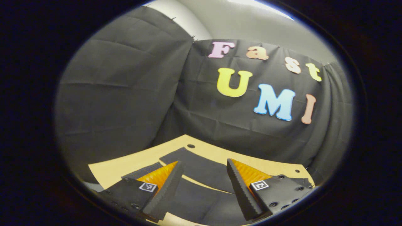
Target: Grasp the waist and the cuffs of the jeans and fold them to make the two legs overlap; first hold the waist and fold one-third of the jeans toward the cuffs, then hold the cuffs and fold the remaining one-third in the same direction to finish folding.
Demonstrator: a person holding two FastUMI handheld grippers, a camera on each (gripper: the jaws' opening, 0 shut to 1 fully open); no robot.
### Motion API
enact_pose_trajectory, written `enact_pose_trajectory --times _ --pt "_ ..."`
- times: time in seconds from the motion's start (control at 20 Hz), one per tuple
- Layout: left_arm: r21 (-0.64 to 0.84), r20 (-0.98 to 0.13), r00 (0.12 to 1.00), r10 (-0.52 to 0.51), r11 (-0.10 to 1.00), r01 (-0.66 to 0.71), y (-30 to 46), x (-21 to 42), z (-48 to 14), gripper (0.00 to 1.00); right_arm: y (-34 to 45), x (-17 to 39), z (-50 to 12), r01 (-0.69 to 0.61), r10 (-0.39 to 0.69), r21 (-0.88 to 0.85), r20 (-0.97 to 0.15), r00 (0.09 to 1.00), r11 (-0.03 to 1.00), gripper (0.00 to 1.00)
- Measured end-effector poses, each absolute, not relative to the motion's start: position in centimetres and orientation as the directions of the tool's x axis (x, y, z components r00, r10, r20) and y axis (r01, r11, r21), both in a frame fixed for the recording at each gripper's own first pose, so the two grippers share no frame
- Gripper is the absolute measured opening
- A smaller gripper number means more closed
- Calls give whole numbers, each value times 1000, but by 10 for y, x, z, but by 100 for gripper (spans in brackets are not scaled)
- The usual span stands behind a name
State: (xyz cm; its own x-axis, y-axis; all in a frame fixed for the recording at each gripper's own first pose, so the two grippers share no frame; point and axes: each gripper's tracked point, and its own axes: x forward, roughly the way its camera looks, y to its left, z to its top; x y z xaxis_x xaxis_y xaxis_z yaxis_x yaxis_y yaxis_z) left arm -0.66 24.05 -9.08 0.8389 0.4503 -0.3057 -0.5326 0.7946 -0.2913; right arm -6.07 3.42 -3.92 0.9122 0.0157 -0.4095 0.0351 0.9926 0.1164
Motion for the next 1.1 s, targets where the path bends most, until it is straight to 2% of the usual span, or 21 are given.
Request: enact_pose_trajectory --times 0.25,0.55,0.65,0.7,1.1 --pt "-374 -459 733 502 639 -672 302 -37 -143 94 50 -85 -55 113 30 225 -547 837 968 95" --pt "-449 -656 625 423 447 -774 351 -63 -212 94 85 -114 -62 232 107 389 -679 727 891 96" --pt "-466 -691 598 407 381 -798 369 -72 -230 90 96 -119 -63 290 135 442 -711 691 849 95" --pt "-471 -709 582 398 346 -811 378 -76 -239 94 103 -124 -63 320 154 466 -730 666 825 95" --pt "-471 -816 472 333 90 -878 419 -121 -305 94 109 -143 -75 525 233 540 -809 540 657 96"
